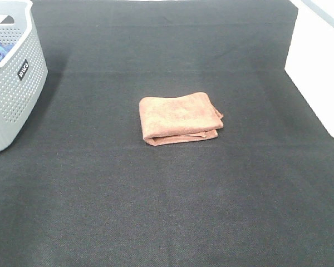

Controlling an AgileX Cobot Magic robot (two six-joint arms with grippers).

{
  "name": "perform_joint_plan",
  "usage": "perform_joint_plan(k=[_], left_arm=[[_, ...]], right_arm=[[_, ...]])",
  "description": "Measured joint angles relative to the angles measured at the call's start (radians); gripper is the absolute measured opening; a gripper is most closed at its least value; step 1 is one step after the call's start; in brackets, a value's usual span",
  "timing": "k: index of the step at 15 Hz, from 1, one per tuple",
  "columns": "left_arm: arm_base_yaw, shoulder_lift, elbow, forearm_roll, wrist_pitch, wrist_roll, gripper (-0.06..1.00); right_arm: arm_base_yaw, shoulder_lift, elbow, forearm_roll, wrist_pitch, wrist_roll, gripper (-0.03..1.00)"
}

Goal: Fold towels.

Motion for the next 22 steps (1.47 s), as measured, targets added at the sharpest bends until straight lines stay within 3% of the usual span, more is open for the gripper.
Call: perform_joint_plan(k=[16,22], left_arm=[[0.001,-0.022,0.0,-0.013,-0.001,0.015,0.7],[0.249,-0.318,0.0,-0.014,-0.003,0.015,0.7]], right_arm=[[0.0,-0.002,0.0,0.009,-0.004,0.02,0.76],[-0.08,-0.108,0.0,0.018,-0.007,0.02,0.76]])
